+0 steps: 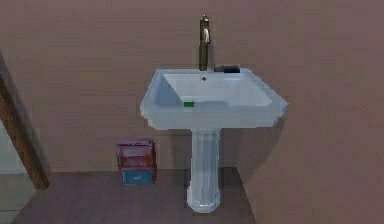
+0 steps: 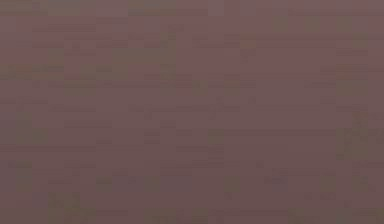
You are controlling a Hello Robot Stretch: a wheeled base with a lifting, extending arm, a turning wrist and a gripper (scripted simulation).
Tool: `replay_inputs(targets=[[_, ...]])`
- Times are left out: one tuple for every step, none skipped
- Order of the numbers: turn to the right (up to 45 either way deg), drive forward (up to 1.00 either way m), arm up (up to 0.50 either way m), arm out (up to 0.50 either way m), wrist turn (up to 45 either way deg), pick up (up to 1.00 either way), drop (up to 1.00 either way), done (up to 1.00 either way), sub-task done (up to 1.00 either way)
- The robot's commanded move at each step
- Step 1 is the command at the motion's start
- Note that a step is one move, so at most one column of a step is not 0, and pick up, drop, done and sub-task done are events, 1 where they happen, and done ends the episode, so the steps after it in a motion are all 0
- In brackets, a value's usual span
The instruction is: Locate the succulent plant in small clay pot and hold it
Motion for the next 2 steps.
replay_inputs(targets=[[-36.0,0.0,0.0,0.0,0.0,0.0,0.0,0.0,0.0],[0.0,0.4,0.0,0.0,0.0,0.0,0.0,0.0,0.0]])
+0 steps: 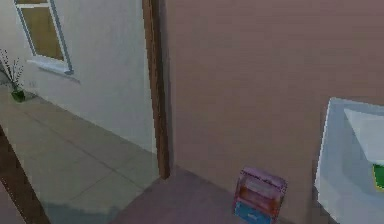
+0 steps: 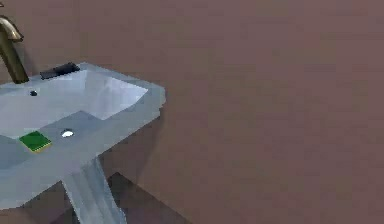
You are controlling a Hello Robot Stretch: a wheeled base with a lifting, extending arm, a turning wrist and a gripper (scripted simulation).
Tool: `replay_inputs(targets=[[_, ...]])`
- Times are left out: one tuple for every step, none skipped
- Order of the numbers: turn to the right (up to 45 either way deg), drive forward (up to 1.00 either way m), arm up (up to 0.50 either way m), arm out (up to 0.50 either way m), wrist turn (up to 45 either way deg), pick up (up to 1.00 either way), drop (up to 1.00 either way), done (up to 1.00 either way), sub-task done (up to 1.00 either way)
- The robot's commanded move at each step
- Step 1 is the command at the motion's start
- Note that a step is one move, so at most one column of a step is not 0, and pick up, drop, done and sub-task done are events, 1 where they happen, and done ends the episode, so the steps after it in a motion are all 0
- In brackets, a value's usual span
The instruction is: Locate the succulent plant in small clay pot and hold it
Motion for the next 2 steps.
replay_inputs(targets=[[-9.0,0.0,0.0,0.0,0.0,0.0,0.0,0.0,0.0],[0.0,1.0,0.0,0.0,0.0,0.0,0.0,0.0,0.0]])
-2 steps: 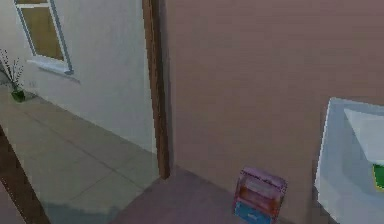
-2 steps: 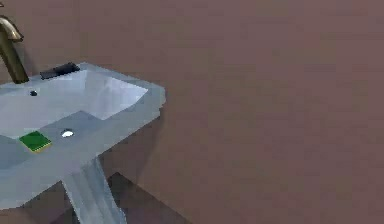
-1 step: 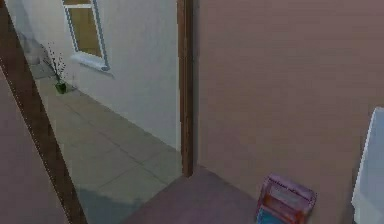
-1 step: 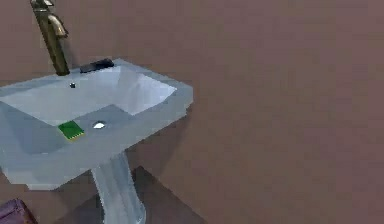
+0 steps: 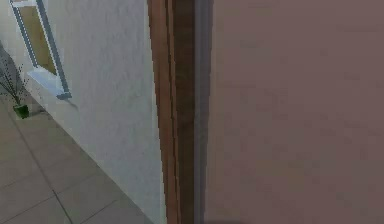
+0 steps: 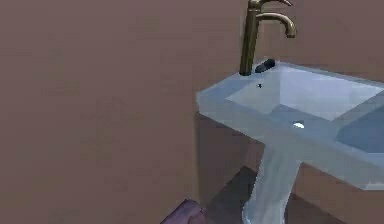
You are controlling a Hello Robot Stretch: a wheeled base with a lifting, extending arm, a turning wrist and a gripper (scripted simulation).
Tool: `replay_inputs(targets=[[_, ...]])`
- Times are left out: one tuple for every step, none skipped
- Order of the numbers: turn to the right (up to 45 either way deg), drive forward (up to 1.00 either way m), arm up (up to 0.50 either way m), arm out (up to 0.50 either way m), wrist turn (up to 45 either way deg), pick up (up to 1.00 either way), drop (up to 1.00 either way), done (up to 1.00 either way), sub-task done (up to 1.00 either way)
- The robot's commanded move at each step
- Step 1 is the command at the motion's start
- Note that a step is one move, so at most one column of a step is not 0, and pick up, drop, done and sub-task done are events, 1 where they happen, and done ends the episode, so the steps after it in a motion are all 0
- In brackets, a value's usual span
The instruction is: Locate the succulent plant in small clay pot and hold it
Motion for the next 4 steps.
replay_inputs(targets=[[-21.0,0.0,0.0,0.0,0.0,0.0,0.0,0.0,0.0],[0.0,0.1,0.0,0.0,0.0,0.0,0.0,0.0,0.0],[-24.0,0.0,0.0,0.0,0.0,0.0,0.0,0.0,0.0],[0.0,1.0,0.0,0.0,0.0,0.0,0.0,0.0,0.0]])
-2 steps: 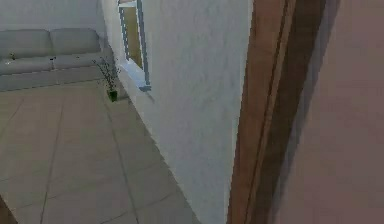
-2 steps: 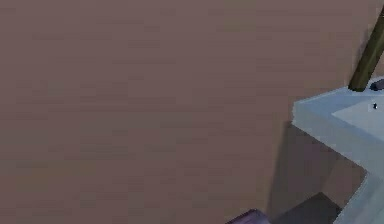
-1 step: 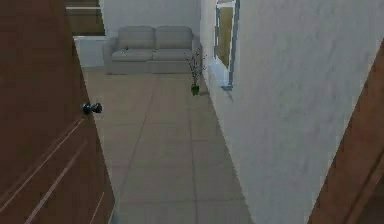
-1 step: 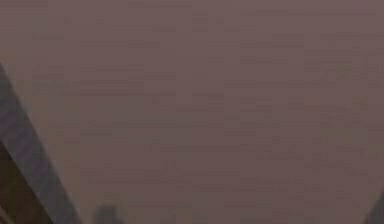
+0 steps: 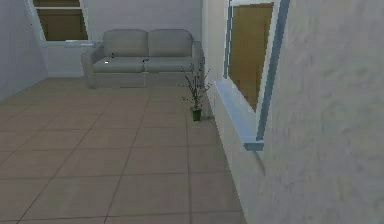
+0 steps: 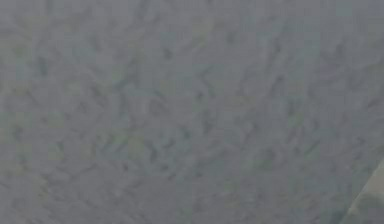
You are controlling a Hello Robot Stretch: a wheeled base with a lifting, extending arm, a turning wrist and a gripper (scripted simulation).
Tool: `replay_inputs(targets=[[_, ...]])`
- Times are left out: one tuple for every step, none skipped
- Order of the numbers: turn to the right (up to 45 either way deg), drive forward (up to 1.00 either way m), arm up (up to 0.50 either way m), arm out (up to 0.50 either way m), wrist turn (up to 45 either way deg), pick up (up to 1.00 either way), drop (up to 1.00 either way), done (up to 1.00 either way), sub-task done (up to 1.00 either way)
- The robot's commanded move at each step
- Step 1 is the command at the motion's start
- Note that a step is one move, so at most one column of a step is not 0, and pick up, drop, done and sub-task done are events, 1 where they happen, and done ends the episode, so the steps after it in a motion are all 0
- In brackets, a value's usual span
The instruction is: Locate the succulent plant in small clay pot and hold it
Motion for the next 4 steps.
replay_inputs(targets=[[-6.0,0.0,0.0,0.0,0.0,0.0,0.0,0.0,0.0],[0.0,0.5,0.0,0.0,0.0,0.0,0.0,0.0,0.0],[-45.0,0.0,0.0,0.0,0.0,0.0,0.0,0.0,0.0],[-21.0,0.0,0.0,0.0,0.0,0.0,0.0,0.0,0.0]])
